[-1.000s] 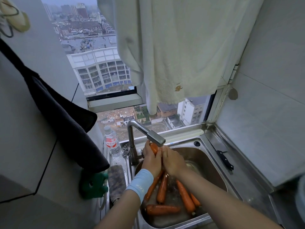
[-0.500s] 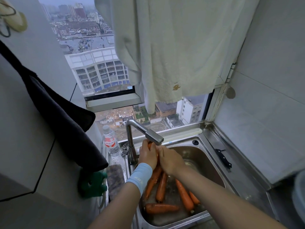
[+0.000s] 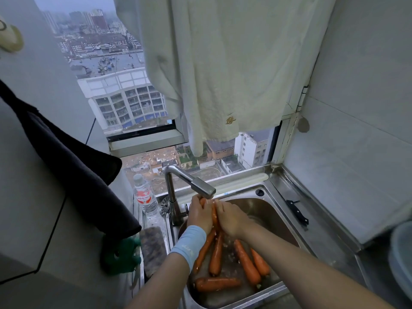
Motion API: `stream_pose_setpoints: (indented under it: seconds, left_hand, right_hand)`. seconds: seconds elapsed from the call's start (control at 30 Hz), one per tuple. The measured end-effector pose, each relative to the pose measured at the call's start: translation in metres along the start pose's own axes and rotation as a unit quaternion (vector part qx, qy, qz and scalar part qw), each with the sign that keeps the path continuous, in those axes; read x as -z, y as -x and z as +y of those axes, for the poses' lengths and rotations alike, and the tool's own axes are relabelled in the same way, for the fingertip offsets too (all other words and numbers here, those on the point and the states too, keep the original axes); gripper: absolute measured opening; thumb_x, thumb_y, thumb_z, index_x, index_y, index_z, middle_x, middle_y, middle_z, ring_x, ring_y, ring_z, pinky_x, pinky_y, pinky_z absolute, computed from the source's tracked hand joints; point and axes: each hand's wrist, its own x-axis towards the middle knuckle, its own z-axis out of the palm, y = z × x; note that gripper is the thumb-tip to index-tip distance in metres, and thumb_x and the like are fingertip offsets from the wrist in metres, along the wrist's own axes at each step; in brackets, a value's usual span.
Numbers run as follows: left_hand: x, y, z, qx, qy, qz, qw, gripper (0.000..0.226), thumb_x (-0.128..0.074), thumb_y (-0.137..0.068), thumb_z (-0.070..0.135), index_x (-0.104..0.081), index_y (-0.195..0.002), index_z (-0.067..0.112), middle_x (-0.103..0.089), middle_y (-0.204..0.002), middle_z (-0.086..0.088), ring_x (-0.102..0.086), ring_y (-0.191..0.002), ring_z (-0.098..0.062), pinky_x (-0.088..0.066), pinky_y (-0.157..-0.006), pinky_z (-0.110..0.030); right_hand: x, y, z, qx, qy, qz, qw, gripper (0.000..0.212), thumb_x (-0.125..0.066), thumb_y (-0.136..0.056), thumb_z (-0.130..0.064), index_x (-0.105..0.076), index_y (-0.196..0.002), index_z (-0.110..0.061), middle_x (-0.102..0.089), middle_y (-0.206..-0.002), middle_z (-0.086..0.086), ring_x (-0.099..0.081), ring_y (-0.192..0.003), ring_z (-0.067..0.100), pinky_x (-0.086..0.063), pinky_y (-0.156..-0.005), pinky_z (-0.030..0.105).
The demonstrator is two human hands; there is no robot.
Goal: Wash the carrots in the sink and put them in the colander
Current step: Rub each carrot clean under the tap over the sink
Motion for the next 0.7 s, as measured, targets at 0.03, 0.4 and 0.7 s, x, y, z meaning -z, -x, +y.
stream_pose_setpoints:
  seconds: [0.03, 0.4, 0.7]
  left_hand:
    - [-0.001, 0.0, 0.001, -0.005, -0.005, 0.011, 1.0, 0.023, -0.045, -0.103, 0.033, -0.049, -0.122, 0.022, -0.061, -0.112, -0.005, -0.059, -0.1, -0.022, -0.046, -0.094, -0.038]
    - [0.006, -0.003, -0.013, -0.038, -0.051, 0.005, 0.998, 0.031, -0.035, -0.105, 0.035, -0.044, -0.133, 0.024, -0.047, -0.135, -0.003, -0.053, -0.115, -0.024, -0.04, -0.103, -0.039]
    - [0.024, -0.007, -0.016, -0.036, -0.05, -0.114, 0.992, 0.046, -0.049, -0.102, 0.036, -0.032, -0.144, 0.032, -0.049, -0.137, -0.004, -0.054, -0.12, -0.026, -0.047, -0.103, -0.041]
  right_hand:
    - [0.0, 0.0, -0.002, -0.002, 0.002, 0.006, 1.0, 0.054, -0.015, -0.11, -0.04, -0.064, -0.117, -0.018, -0.068, -0.125, 0.008, -0.061, -0.117, 0.028, -0.045, -0.101, 0.04]
    - [-0.011, 0.0, -0.013, -0.003, 0.04, 0.017, 0.999, 0.053, -0.014, -0.11, -0.038, -0.063, -0.119, -0.018, -0.068, -0.125, 0.009, -0.061, -0.119, 0.031, -0.045, -0.1, 0.04]
    - [-0.007, -0.009, -0.006, -0.014, 0.008, 0.006, 1.0, 0.053, -0.015, -0.11, -0.037, -0.062, -0.12, -0.015, -0.066, -0.128, 0.012, -0.059, -0.122, 0.03, -0.043, -0.106, 0.04]
